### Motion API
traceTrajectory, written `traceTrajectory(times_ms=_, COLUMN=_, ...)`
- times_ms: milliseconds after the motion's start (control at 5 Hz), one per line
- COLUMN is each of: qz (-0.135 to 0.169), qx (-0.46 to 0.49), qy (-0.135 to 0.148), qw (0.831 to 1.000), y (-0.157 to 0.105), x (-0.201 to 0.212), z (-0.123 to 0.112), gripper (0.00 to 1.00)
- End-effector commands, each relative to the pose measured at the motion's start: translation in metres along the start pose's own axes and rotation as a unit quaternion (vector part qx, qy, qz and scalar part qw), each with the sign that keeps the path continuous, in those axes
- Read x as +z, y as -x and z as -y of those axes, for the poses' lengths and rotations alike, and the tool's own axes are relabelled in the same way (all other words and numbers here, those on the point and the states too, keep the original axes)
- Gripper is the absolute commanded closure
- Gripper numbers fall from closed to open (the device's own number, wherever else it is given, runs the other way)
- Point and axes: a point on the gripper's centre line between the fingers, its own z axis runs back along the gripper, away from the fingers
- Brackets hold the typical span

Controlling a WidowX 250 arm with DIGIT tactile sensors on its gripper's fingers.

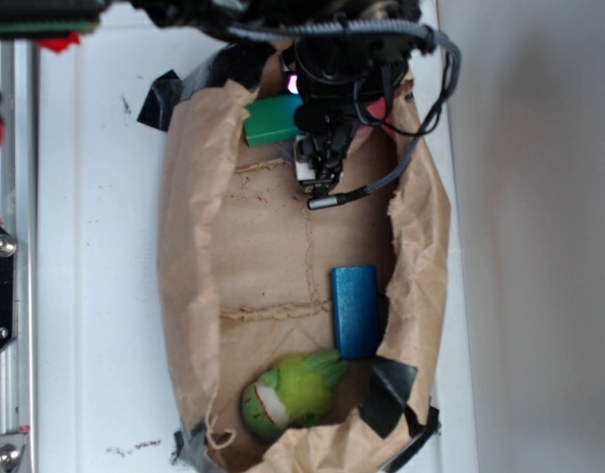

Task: Grab the green block.

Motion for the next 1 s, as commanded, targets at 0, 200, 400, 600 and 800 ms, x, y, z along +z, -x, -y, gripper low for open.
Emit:
traceTrajectory(times_ms=0, qz=0.050, qx=-0.006, qy=0.014, qw=0.999, y=0.003, x=0.007, z=-0.020, gripper=0.00)
traceTrajectory(times_ms=200, qz=0.053, qx=-0.010, qy=0.016, qw=0.998, y=0.004, x=0.008, z=-0.021, gripper=0.00)
traceTrajectory(times_ms=400, qz=0.049, qx=0.002, qy=-0.007, qw=0.999, y=0.001, x=0.002, z=-0.022, gripper=0.00)
traceTrajectory(times_ms=600, qz=0.034, qx=0.029, qy=-0.039, qw=0.998, y=-0.008, x=-0.013, z=-0.032, gripper=0.00)
traceTrajectory(times_ms=800, qz=0.025, qx=0.052, qy=-0.065, qw=0.996, y=-0.018, x=-0.028, z=-0.044, gripper=0.00)
